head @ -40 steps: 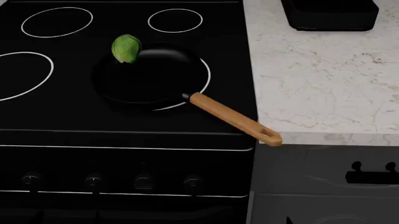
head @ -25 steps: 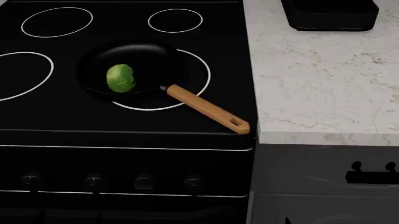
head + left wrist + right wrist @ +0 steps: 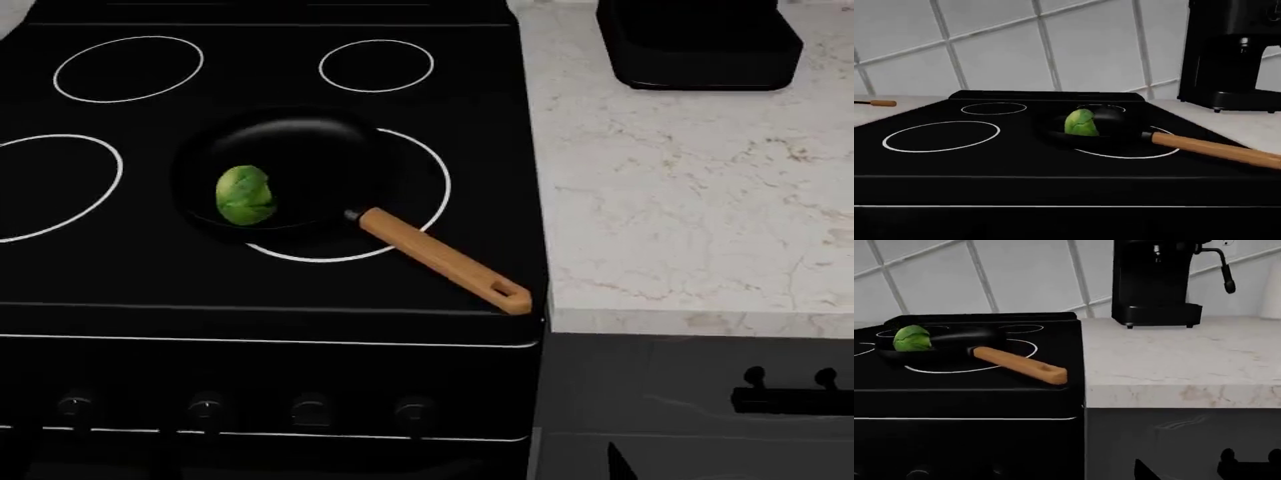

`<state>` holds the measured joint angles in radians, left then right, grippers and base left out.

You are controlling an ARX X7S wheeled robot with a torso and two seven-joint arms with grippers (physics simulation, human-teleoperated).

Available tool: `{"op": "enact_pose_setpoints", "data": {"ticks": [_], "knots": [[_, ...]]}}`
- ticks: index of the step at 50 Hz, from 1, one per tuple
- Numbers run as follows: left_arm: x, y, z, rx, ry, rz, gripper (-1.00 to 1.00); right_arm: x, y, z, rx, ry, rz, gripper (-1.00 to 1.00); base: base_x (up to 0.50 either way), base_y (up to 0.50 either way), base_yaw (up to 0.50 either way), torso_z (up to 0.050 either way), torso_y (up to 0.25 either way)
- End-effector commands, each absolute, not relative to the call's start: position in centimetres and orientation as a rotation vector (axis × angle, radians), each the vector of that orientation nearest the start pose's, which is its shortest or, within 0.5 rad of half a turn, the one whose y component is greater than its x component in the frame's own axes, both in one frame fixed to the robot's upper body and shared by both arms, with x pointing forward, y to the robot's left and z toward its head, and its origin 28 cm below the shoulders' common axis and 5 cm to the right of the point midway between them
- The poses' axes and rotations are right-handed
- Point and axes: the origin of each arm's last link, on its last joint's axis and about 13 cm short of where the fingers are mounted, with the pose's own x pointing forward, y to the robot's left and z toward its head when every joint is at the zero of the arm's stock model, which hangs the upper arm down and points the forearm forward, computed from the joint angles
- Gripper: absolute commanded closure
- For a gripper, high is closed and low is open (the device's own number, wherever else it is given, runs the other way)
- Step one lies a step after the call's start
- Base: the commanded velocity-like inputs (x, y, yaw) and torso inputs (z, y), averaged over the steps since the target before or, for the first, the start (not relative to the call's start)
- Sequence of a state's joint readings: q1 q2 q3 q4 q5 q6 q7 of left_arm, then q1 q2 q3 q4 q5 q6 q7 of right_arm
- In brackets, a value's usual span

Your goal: Pick up the pan and dump the vegetables in it onto the plate. Then return the pan to the stove.

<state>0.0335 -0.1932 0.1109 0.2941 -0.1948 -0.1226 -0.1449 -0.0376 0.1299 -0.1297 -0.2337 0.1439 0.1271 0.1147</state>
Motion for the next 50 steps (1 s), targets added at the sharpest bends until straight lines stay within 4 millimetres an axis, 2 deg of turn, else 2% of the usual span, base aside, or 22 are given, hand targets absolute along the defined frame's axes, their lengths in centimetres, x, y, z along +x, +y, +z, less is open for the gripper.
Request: {"op": "enact_pose_setpoints", "data": {"ticks": [1, 3, 10, 14, 16, 17, 35, 39, 50], "knots": [[19.1, 23.5, 11.6, 0.017, -0.189, -0.012, -1.0, 18.3, -9.8, 9.5, 0.021, -0.14, 0.088, -1.0, 0.0, 0.0, 0.0, 0.05, 0.0], [18.9, 23.8, 12.4, 0.041, -0.194, -0.011, -1.0, 18.2, -10.1, 10.2, 0.003, -0.151, 0.078, -1.0, 0.0, 0.0, 0.0, 0.05, 0.0], [18.4, 25.0, 14.8, 0.119, -0.229, 0.0, -1.0, 17.1, -11.9, 15.5, -0.115, -0.238, 0.032, -1.0, 0.0, 0.0, 0.0, 0.05, 0.0], [18.2, 25.6, 16.0, 0.139, -0.249, 0.003, -1.0, 16.8, -12.6, 17.2, -0.157, -0.266, 0.024, -1.0, 0.0, 0.0, 0.0, 0.05, 0.0], [18.2, 26.0, 16.4, 0.145, -0.258, 0.026, -1.0, 16.9, -12.8, 17.1, -0.178, -0.263, 0.001, -1.0, 0.03, 0.25, 0.0, 0.05, 0.0], [18.2, 26.1, 16.5, 0.138, -0.26, 0.034, -1.0, 16.9, -12.8, 17.0, -0.135, -0.256, 0.008, -1.0, 0.07, 0.5, 0.0, 0.05, 0.0], [18.1, 26.0, 16.1, 0.161, -0.259, 0.034, -1.0, 16.5, -13.2, 17.5, -0.177, -0.276, -0.035, -1.0, 0.06, 0.49, 0.0, 0.05, 0.0], [18.0, 25.8, 16.2, 0.166, -0.264, 0.031, -1.0, 16.5, -13.3, 17.9, -0.149, -0.258, -0.053, -1.0, 0.0, 0.0, 0.0, 0.05, 0.0], [17.8, 25.8, 16.2, 0.165, -0.26, 0.025, -1.0, 16.2, -12.9, 18.5, -0.216, -0.317, -0.025, -1.0, 0.44, 0.0, 0.0, 0.05, 0.0]]}}
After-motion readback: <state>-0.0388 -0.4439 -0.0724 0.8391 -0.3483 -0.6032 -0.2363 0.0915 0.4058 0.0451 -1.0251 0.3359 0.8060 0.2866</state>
